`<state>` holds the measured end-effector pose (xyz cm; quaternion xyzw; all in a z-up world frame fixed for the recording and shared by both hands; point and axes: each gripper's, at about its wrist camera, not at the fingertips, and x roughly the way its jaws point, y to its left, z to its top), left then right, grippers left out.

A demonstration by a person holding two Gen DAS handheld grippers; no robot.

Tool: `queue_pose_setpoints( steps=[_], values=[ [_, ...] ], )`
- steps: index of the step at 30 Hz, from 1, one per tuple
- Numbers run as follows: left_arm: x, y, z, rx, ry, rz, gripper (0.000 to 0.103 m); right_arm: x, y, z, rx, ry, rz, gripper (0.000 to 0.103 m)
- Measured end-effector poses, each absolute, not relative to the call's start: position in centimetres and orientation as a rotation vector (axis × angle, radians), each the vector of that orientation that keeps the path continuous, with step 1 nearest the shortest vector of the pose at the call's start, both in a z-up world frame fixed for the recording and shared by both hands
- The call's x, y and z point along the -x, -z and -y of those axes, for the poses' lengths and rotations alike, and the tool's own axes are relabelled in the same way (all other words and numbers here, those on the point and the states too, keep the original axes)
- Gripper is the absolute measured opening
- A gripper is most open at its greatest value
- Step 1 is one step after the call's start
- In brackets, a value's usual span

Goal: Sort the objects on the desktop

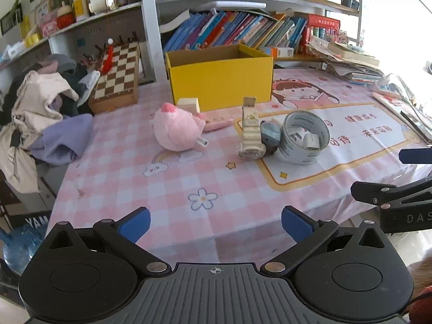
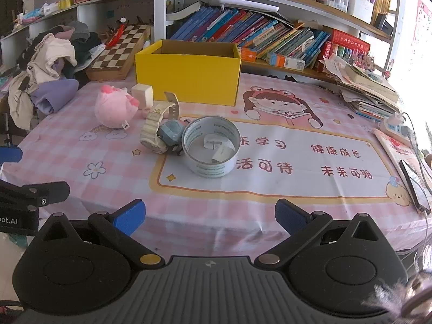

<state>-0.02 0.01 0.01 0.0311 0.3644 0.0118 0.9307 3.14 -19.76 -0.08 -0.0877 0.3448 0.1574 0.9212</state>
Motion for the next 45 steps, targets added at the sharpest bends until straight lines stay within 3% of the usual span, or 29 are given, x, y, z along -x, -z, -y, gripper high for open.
queue_pose_setpoints(
  steps=[45],
  values=[
    [0.2,0.1,0.0,-0.070,-0.031,-0.773,0.103,-2.8,0.0,19.4,0.184,-0.341,-0.705,0.103]
  ],
)
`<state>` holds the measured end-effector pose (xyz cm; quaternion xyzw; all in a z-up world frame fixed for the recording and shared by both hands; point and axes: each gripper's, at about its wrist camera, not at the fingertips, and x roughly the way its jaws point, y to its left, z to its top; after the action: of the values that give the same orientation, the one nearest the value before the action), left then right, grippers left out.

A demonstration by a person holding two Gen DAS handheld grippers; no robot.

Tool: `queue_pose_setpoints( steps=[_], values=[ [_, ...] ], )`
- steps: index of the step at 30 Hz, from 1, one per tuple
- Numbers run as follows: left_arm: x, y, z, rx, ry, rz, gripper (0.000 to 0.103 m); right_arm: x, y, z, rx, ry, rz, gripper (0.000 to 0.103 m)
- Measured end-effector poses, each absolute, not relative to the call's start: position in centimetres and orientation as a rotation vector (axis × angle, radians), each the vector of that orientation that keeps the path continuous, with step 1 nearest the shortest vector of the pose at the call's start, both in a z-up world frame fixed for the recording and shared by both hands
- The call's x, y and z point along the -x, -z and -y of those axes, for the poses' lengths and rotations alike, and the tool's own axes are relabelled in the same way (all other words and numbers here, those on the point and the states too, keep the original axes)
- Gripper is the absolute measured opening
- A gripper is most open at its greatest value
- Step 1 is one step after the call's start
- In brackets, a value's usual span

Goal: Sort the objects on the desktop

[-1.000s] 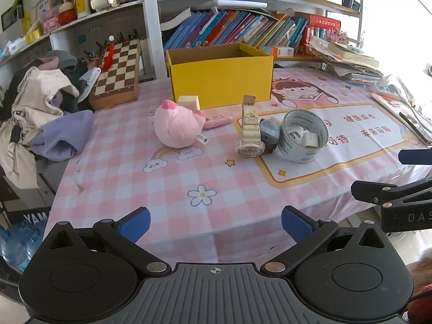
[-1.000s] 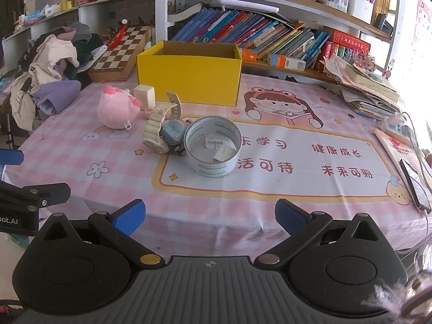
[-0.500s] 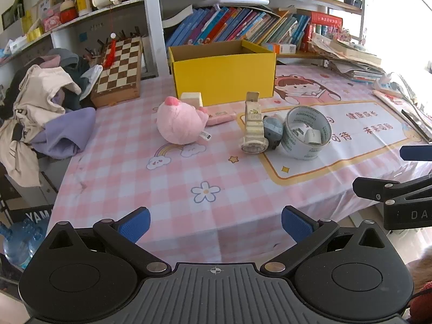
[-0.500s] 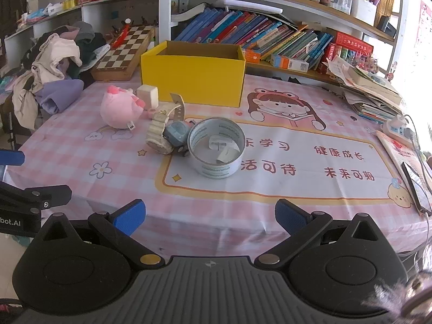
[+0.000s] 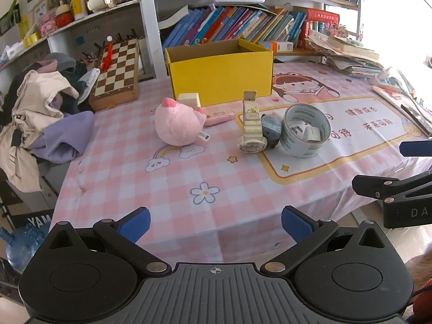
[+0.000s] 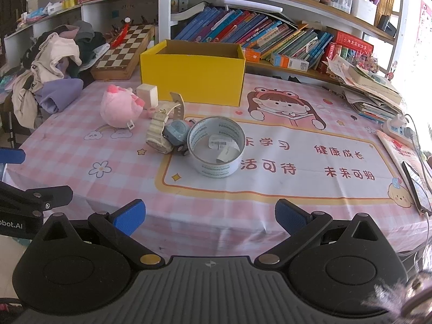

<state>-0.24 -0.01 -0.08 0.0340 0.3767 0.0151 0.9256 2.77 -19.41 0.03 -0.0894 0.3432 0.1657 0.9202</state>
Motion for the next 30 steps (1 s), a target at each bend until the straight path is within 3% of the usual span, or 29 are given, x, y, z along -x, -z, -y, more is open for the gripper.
queue_pose_setpoints(
  steps=[30],
  values=[
    [0.10,0.07,0.17,-0.077,-0.029,-0.780,0.103,-2.90,-0.19,19.40,0.185,-0.345,-0.706,0.103]
  ],
)
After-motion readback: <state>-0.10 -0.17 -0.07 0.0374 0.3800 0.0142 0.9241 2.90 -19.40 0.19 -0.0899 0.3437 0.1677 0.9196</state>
